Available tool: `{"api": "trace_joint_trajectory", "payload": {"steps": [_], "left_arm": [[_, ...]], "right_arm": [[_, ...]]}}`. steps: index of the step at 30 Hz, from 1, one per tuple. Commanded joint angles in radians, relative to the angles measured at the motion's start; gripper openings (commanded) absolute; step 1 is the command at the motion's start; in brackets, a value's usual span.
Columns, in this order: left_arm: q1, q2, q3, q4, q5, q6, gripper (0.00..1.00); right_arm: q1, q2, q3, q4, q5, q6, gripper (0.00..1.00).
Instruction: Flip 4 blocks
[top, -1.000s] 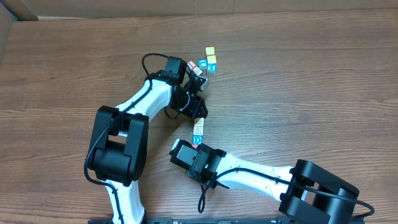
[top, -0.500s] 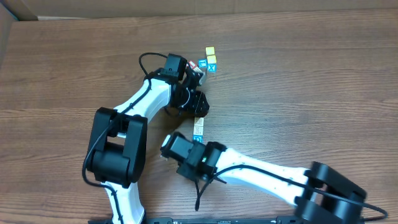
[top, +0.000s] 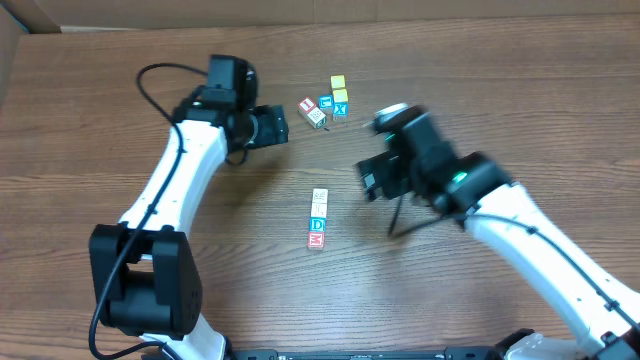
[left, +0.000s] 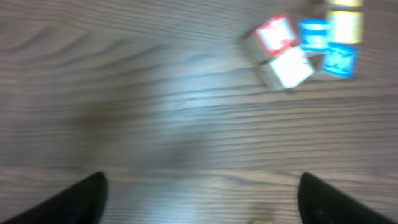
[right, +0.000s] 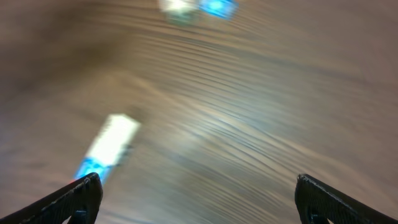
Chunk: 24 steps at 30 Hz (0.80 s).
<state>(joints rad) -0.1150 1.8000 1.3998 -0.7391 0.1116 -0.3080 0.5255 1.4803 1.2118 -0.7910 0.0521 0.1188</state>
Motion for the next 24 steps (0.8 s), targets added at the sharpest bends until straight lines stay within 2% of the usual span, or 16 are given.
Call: {"api": "trace_joint_trajectory", "payload": {"steps": [1,10,24], "left_arm": [[0.039,-0.005,0.010,-0.033,-0.042,-0.044,1.00],[0.082,-0.005,0.010,-0.103,-0.044,-0.044,1.00],[0.082,-0.005,0.010,-0.098,-0.044,-0.044,1.00]], "right_arm": [[-0.119,0.000,0.013,-0.039,-0.032,0.068,1.00],[-0.390,0.002,0.012,-0.153,-0.032,0.143,1.00],[-0.426,0.002,0.012,-0.157,-0.032,0.143,1.00]]}}
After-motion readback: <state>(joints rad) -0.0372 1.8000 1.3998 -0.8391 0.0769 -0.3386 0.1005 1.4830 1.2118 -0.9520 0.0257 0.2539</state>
